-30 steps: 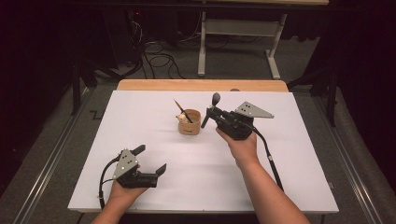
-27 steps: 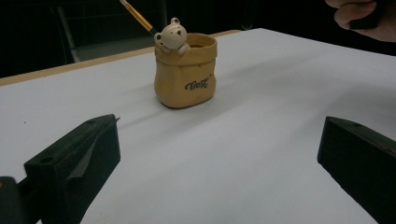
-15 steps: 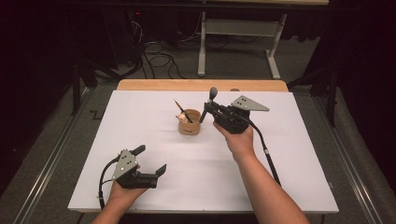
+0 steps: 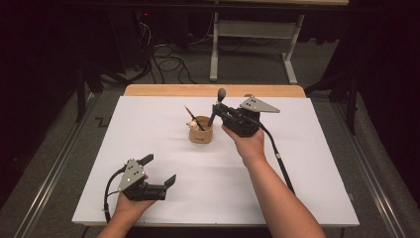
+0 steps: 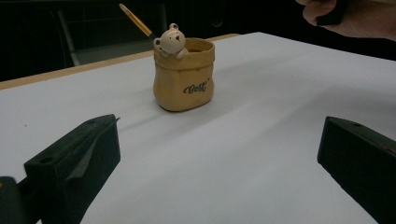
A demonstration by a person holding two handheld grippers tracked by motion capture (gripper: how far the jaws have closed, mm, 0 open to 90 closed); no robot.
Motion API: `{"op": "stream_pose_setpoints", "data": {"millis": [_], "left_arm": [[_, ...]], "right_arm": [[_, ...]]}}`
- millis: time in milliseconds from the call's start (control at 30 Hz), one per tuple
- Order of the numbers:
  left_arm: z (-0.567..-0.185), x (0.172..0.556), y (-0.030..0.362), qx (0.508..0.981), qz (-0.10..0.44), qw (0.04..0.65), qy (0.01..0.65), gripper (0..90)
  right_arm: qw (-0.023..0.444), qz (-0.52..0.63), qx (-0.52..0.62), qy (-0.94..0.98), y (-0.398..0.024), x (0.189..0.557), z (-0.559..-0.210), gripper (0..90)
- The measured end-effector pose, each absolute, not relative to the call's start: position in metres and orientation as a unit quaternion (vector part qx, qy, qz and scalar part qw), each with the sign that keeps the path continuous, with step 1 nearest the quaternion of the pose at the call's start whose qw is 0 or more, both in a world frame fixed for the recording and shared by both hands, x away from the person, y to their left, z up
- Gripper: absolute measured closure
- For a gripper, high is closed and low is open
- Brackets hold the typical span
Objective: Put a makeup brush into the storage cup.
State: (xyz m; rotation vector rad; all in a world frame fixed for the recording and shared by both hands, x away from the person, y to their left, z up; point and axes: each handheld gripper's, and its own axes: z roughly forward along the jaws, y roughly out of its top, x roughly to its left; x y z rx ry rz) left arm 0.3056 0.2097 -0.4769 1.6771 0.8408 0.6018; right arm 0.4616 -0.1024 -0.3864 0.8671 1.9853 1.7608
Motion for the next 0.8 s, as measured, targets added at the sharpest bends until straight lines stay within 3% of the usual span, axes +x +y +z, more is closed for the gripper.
{"op": "stream_pose_setpoints", "data": {"millis": [800], "left_arm": [[-0.477, 0.305, 0.209, 0.711, 0.258, 0.55, 0.354, 0.3]], "right_arm": [[0.17, 0.595, 0.313, 0.72, -0.085, 0.478, -0.406, 79.2]]}}
